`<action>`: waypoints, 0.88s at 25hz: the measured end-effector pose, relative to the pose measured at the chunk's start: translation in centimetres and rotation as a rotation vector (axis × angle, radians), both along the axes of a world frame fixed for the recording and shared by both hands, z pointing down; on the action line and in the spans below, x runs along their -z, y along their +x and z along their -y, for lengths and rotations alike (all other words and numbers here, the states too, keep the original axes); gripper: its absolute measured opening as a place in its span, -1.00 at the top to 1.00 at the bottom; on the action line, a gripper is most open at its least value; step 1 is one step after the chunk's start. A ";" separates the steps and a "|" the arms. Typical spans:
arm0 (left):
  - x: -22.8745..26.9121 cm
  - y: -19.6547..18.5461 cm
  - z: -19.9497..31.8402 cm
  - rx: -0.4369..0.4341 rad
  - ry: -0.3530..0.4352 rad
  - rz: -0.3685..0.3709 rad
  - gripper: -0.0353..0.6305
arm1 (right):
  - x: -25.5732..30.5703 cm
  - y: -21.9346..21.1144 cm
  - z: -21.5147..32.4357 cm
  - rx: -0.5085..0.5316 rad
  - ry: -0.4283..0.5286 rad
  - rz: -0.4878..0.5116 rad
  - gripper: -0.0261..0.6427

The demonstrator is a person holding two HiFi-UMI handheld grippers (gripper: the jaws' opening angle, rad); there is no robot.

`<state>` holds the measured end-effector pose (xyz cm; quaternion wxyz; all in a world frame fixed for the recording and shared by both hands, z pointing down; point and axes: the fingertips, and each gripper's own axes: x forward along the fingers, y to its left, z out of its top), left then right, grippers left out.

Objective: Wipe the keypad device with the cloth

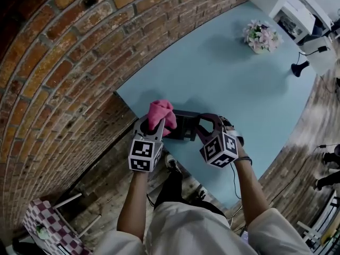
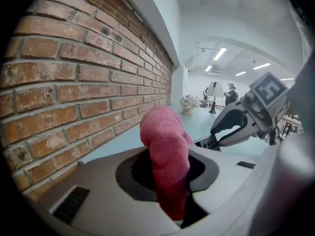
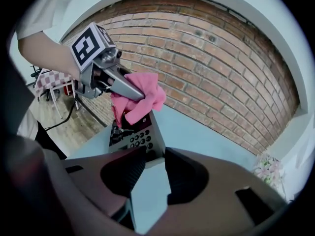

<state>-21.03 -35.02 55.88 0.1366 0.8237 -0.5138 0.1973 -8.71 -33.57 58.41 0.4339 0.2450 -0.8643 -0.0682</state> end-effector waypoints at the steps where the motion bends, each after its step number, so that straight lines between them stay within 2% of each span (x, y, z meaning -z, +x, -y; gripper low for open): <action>1: -0.3 0.1 0.0 0.005 0.000 -0.001 0.47 | 0.0 0.0 0.0 0.003 -0.001 0.001 0.47; 5: -0.7 0.3 -0.3 0.018 0.033 -0.010 0.47 | 0.0 0.1 -0.1 0.011 0.009 -0.003 0.47; 9: -2.1 0.4 -1.5 0.015 0.029 0.006 0.47 | 0.1 0.1 -0.1 -0.006 -0.007 0.028 0.47; 13: -3.1 0.8 -2.6 0.004 0.046 -0.011 0.47 | 0.2 0.3 -0.1 -0.019 0.002 0.039 0.47; 22: -6.2 2.3 -5.3 -0.055 -0.005 0.004 0.47 | 0.2 0.4 -0.1 -0.050 -0.038 0.097 0.48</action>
